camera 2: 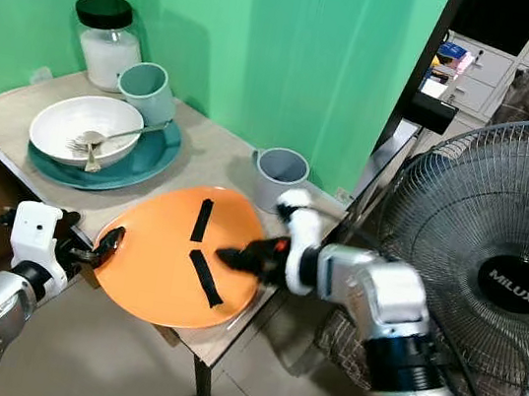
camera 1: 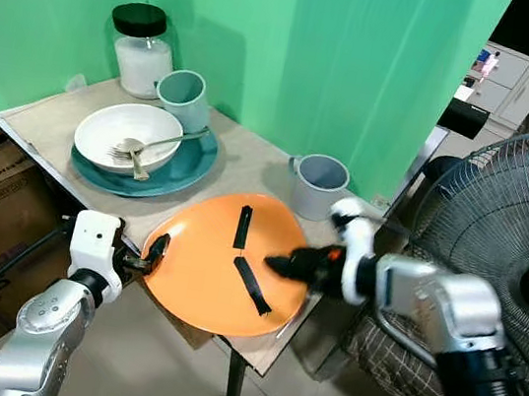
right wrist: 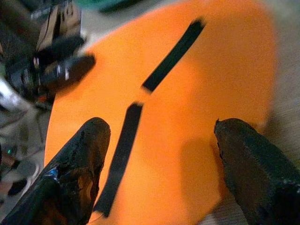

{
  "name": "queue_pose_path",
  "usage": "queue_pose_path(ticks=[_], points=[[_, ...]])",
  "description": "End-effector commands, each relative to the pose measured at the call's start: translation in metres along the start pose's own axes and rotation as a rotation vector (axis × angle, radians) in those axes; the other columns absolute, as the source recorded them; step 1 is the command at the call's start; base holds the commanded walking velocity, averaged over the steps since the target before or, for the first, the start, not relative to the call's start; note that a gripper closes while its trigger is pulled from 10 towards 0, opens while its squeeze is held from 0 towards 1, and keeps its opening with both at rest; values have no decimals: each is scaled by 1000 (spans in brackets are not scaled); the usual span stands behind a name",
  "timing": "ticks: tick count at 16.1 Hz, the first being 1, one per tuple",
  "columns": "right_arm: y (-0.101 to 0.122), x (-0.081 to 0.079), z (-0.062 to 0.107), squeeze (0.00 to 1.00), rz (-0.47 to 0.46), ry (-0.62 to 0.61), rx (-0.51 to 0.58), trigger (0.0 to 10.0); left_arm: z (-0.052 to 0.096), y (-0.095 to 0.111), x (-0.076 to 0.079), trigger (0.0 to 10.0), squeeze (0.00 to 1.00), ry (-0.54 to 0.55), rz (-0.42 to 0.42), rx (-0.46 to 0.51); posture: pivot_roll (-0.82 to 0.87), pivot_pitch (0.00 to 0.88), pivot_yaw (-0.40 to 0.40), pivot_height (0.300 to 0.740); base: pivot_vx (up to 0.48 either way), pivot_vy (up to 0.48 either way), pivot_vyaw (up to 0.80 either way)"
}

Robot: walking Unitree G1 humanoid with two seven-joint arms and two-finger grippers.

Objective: Setting the table

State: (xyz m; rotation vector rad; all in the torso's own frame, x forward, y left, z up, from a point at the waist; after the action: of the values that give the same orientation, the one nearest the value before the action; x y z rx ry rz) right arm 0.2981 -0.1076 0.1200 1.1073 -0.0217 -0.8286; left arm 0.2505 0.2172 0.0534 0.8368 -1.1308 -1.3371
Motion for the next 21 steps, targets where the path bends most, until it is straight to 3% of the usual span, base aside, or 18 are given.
queue_pose_path(ticks=[1, 7, 12, 13, 14, 21], points=[[13, 7, 10, 0, 12, -38, 54, 10000, 8, -30, -5, 10000, 0, 48, 20, -132, 65, 0, -28, 740, 0, 0, 0], [9, 17, 22, 0, 19, -94, 27, 10000, 8, -31, -4, 10000, 0, 48, 23, -135, 64, 0, -29, 740, 0, 0, 0], [-1, 0, 10, 0, -22, -17, -5, 9843, 7, -32, -5, 10000, 0, 51, 20, -138, 62, 0, -26, 740, 0, 0, 0], [-6, -4, 4, 0, -48, 0, -30, 2510, 7, -32, -6, 10000, 0, 53, 19, -138, 62, 0, -26, 740, 0, 0, 0], [-11, -7, -3, 0, -85, 10, -47, 0, 7, -32, -7, 10000, 0, 57, 18, -139, 64, 0, -28, 740, 0, 0, 0], [-8, -6, -8, 0, -180, 13, -9, 0, 4, -28, -11, 10000, 0, 89, 8, -117, 69, 0, -31, 740, 0, 0, 0]])
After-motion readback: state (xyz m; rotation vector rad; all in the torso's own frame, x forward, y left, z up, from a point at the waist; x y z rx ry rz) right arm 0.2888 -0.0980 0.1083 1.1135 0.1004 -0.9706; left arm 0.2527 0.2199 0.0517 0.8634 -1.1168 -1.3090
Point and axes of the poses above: a point about 5 cm out from each wrist's last joint towards the gripper, its own z axis pointing back from the gripper into the wrist, its own y axis along the axis of the wrist's last joint, x = y × z, the point moved 1 cm from there along -z, pointing out of the wrist towards the gripper, and after that the axes turned 7 degrees about z, right-handed, at the moved point
